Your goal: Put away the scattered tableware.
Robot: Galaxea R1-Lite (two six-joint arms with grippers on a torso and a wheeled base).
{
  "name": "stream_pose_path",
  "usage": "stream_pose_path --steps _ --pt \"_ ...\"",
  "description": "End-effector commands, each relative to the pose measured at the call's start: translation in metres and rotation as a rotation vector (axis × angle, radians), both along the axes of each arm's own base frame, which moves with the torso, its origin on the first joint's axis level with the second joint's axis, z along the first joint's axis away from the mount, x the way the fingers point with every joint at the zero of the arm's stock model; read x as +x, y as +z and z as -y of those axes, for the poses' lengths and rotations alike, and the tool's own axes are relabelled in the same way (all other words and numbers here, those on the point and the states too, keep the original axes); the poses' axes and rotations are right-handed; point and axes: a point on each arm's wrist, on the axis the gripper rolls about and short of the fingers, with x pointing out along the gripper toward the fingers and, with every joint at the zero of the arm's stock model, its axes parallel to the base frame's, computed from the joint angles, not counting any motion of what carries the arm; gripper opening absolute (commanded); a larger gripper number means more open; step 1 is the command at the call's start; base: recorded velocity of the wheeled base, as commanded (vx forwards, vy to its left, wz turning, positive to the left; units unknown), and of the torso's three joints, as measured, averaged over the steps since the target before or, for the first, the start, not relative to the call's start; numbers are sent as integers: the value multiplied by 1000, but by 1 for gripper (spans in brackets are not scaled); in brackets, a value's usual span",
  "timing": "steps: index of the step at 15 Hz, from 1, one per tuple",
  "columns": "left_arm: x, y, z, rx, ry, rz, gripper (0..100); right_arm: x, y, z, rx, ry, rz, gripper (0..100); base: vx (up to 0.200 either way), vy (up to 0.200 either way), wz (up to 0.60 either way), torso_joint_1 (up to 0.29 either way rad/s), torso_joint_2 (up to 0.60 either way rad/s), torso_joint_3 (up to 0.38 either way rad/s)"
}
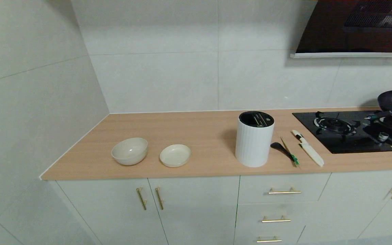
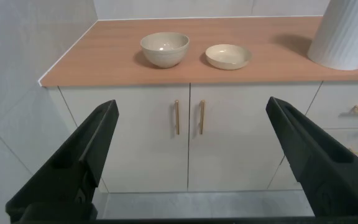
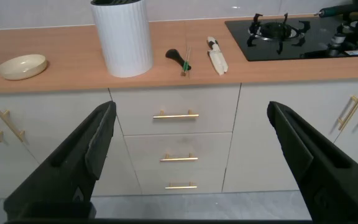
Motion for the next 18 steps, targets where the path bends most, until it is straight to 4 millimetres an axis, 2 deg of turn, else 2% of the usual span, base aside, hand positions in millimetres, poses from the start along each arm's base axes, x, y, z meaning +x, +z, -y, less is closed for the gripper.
stream_pose_path --steps 1,18 --pt "0 0 0 -1 0 0 100 0 0 0 0 0 -1 100 0 200 0 -2 2 -2" --pt "0 0 0 -1 0 -1 100 0 0 0 -2 0 -1 100 0 200 0 1 2 3"
